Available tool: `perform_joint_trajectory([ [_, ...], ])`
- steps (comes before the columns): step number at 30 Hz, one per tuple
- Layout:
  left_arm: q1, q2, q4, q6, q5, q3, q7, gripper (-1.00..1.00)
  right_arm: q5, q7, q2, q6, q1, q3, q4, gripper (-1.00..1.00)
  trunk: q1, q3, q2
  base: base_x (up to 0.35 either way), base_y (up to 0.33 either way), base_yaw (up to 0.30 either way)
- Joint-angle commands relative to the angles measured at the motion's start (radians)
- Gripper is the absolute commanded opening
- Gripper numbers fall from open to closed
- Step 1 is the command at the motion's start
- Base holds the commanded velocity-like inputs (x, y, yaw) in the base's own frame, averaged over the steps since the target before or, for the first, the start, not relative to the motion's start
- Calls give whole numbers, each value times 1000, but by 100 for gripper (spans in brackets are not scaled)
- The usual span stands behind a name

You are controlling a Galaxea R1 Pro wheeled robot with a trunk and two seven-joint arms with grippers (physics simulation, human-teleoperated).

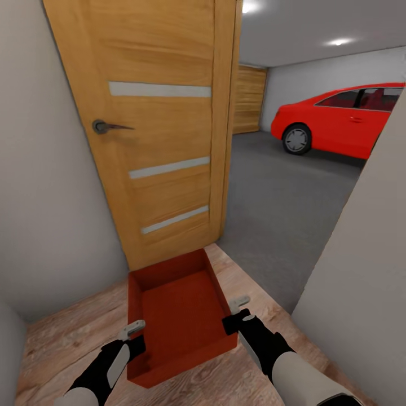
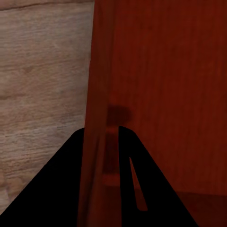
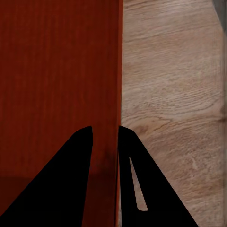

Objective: Move the two storage containers from the living room to the garage. In the garage, place one container on the floor and stack the other container on top of it (either order is fine).

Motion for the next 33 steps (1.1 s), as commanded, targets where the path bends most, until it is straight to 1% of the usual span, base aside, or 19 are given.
perform_joint_trajectory([
  [1, 0, -9, 0, 22, 41, -62, -5, -100, -9, 20, 25, 6, 0, 91, -4, -100, 0, -1, 0, 290, 0, -31],
  [9, 0, -9, 0, 22, 41, -63, -6, -100, -9, 20, 25, 6, 0, 91, -4, -100, 0, 1, 0, 301, 0, -36],
  [23, 0, -9, 0, 23, 41, -62, -5, -100, -9, 20, 25, 6, 0, 91, -4, -100, 0, 15, 0, 25, 1, -196],
  [33, 0, -9, 0, 23, 41, -61, -5, -100, -10, 20, 25, 6, 0, 91, -4, -100, 0, 17, 0, 218, 177, -21],
])
